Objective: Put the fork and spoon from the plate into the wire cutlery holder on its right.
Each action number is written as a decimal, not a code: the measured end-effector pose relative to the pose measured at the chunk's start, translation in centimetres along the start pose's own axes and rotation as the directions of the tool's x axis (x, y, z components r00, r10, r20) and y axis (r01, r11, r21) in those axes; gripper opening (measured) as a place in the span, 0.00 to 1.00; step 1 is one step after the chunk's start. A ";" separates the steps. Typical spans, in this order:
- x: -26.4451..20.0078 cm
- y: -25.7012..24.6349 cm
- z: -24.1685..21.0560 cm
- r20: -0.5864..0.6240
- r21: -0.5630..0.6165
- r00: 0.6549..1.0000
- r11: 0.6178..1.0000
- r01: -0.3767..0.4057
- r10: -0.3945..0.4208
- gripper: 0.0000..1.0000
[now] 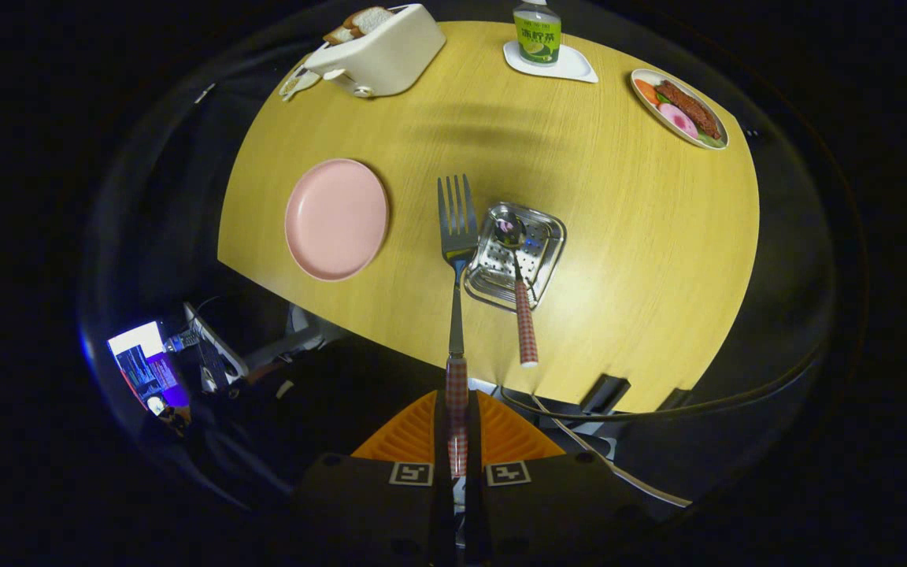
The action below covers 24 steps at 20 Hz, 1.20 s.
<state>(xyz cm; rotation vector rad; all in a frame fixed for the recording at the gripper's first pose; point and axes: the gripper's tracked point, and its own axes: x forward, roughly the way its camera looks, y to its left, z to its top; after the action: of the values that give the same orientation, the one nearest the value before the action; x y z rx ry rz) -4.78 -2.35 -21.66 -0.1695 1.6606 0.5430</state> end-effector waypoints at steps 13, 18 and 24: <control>2.8 -4.4 1.2 -0.471 -0.068 0.877 0.995 0.068 -0.092 0.09; 3.8 -4.6 2.8 -0.535 -0.091 0.835 0.991 0.094 -0.129 0.10; 5.1 -4.5 3.8 -0.554 -0.096 0.820 0.990 0.108 -0.143 0.11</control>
<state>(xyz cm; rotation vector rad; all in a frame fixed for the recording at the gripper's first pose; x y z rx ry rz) -0.44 -3.62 -28.01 -0.5222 2.1878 0.4660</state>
